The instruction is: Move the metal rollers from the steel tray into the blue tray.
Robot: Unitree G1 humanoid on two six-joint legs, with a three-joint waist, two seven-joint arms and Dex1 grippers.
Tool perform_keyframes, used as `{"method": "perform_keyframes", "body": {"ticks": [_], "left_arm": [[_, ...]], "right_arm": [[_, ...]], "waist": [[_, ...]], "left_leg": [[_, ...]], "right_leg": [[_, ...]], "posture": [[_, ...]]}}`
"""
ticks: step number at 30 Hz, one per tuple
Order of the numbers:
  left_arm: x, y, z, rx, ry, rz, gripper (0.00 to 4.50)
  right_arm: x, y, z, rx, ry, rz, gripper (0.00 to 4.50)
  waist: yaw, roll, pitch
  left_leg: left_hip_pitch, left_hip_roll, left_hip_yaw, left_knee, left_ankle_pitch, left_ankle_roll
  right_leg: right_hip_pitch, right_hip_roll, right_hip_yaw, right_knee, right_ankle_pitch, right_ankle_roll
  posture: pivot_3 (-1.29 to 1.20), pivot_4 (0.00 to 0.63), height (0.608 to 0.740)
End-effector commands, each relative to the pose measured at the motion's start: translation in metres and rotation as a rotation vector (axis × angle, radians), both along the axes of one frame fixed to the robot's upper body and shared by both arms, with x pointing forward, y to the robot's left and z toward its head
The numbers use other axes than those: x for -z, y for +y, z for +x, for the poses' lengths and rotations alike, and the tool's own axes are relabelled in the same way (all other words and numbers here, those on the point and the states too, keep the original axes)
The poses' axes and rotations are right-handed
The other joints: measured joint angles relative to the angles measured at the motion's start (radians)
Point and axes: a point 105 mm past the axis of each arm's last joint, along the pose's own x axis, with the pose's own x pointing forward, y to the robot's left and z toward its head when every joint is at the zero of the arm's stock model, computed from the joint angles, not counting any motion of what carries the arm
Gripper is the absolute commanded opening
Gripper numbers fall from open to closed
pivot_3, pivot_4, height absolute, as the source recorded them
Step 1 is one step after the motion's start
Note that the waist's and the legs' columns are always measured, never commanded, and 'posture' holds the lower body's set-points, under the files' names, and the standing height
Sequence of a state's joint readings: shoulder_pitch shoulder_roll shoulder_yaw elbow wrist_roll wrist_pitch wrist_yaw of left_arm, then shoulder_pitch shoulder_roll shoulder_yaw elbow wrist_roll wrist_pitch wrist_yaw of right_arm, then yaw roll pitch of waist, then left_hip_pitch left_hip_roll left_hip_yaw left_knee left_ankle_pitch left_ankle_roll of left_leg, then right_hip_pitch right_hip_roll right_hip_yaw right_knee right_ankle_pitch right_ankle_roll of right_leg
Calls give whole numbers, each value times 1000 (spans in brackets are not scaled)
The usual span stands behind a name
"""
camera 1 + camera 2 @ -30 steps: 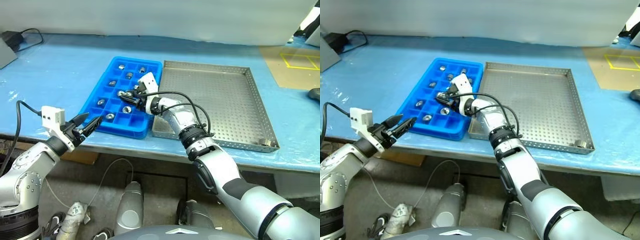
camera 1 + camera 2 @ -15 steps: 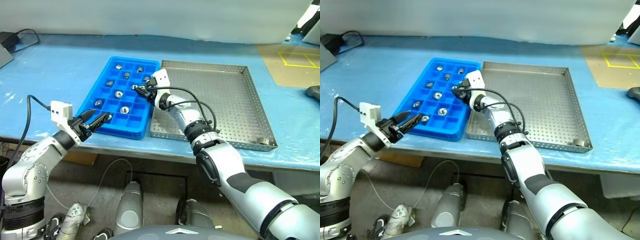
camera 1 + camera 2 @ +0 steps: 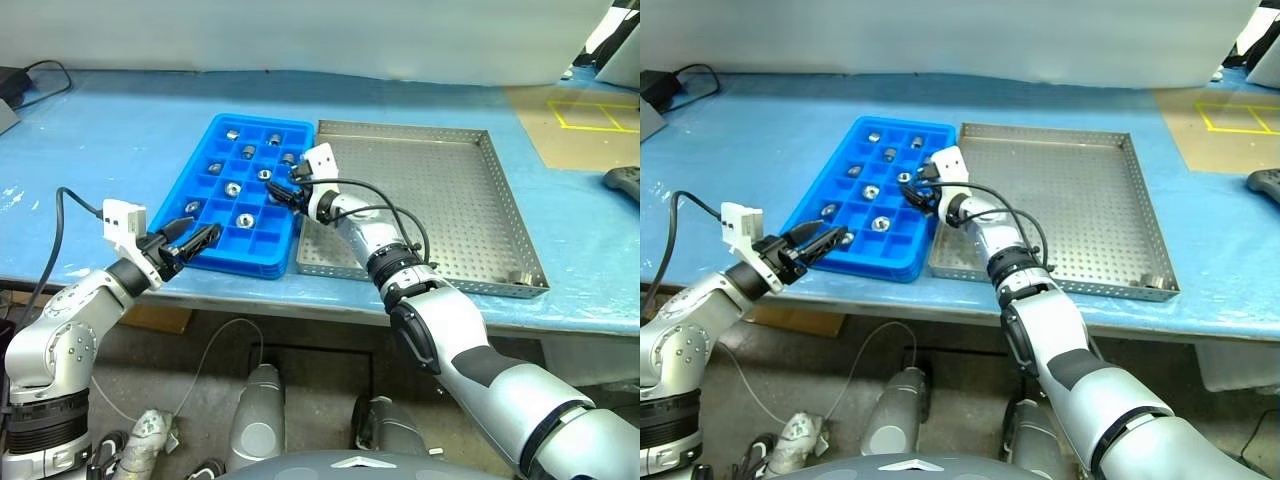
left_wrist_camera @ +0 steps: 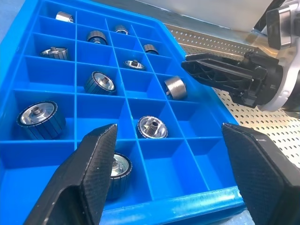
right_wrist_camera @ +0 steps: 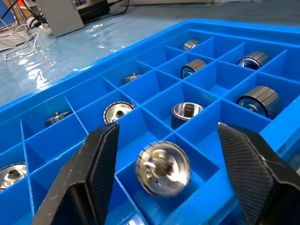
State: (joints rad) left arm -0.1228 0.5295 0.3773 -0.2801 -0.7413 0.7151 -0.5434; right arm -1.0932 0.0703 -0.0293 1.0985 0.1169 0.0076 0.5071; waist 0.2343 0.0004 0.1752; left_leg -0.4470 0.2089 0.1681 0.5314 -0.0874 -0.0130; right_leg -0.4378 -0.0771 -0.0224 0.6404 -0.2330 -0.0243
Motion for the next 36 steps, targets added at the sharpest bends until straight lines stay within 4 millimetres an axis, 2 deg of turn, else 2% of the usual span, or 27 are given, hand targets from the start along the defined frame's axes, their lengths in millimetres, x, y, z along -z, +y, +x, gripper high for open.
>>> {"method": "perform_keyframes", "body": {"ticks": [1,4,9,12,19,21,23,27,32,36], "left_arm": [[-11,-3,4,28,-44,17,3749],[-11,-9,11,55,-45,10,3749],[-11,-25,24,125,-48,-2,3749],[-11,-35,33,176,-46,-12,3749],[-12,-77,55,347,-56,-28,3749],[-13,-89,58,395,-60,-38,3749],[-13,-103,60,447,-62,-40,3749],[-9,-122,63,512,-59,-51,3749],[-6,-145,62,587,-65,-60,3749],[-7,-152,61,605,-71,-66,3749]], "right_arm": [[-17,-7,5,18,-50,23,3286],[-23,-21,9,40,-71,24,3286],[-46,-62,12,67,-127,38,3286],[-64,-88,-3,1,-185,7,3286],[-95,-169,-51,-76,-228,-266,3286],[-93,-193,-62,-74,-192,-345,3286],[-80,-225,-71,-57,-141,-497,3286],[-72,-264,-75,8,-83,-624,3286],[-57,-293,-78,31,-69,-804,3286],[-41,-306,-81,25,-24,-842,3286]], "waist": [[1,0,0],[-1,0,0],[-6,0,0],[-12,0,0],[-50,0,0],[-59,0,0],[-71,0,0],[-103,0,0],[-138,0,0],[-143,0,0]], "left_leg": [[0,0,0,0,0,0],[0,0,0,1,0,0],[-1,0,3,5,0,0],[-1,0,4,8,0,0],[0,-2,5,13,0,1],[3,-2,5,13,0,1],[9,-1,6,12,-1,2],[10,-2,7,14,-3,5],[9,-1,9,16,-4,8],[9,-1,9,17,-5,10]], "right_leg": [[0,0,0,0,0,0],[1,0,0,0,0,0],[2,0,0,1,0,0],[4,0,0,1,1,2],[10,0,1,-2,4,7],[12,0,2,-2,4,6],[18,0,2,-5,4,6],[21,0,3,-8,4,6],[20,-1,3,-8,4,5],[20,-1,3,-8,5,4]], "posture": [[386,150,740],[342,150,740],[245,150,740],[184,150,740],[59,150,740],[-7,150,740],[-47,150,740],[-97,150,740],[-125,150,740],[-126,150,740]]}}
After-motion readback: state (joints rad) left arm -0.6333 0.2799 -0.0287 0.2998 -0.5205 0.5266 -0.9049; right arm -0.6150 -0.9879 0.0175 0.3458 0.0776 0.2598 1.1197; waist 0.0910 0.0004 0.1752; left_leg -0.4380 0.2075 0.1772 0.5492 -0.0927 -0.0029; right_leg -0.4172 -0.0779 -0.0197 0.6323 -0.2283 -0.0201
